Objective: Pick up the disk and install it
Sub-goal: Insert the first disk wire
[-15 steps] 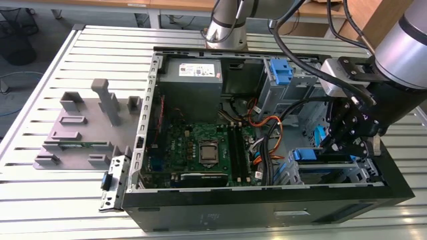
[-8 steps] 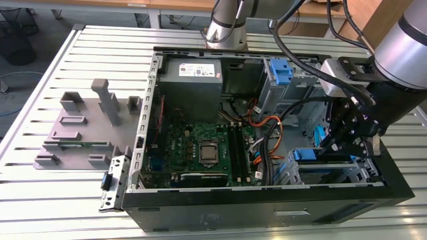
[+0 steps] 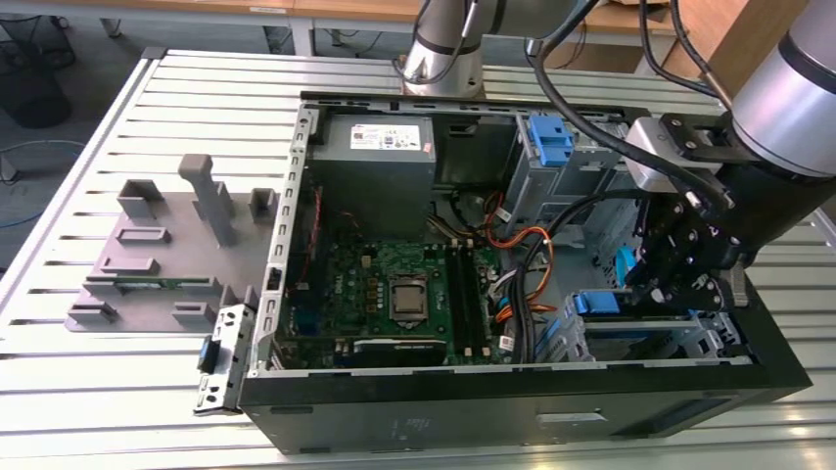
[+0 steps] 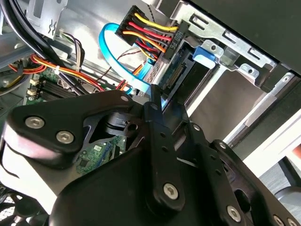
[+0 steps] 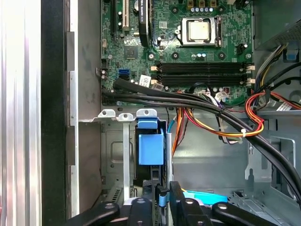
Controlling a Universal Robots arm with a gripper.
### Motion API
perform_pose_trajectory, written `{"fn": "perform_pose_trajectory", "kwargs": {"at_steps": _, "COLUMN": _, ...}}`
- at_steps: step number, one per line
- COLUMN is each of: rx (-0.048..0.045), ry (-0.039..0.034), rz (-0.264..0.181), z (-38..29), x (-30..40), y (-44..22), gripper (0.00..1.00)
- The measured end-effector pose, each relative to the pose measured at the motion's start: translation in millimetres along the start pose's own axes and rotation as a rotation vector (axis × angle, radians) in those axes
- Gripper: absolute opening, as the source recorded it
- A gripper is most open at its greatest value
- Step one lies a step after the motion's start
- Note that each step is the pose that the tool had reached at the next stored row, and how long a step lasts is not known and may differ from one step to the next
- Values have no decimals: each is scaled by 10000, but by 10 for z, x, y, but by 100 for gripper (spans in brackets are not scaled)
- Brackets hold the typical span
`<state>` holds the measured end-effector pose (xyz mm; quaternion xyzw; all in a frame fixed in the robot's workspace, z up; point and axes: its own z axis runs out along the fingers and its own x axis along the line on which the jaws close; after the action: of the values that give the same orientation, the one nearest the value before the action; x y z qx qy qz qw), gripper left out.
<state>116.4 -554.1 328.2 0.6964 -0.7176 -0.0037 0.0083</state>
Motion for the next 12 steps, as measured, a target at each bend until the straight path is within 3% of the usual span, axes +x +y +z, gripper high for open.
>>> {"fn": "perform_pose_trajectory", "kwargs": {"at_steps": 5, "rx": 0, "ry": 2, "rz": 0, "z": -25, "x": 0, "y": 0, "gripper": 30}}
{"fn": "perform_pose_trajectory", "kwargs": {"at_steps": 12, "rx": 0, "ry": 2, "rz": 0, "z": -173, "x": 1, "y": 3, "gripper": 30}}
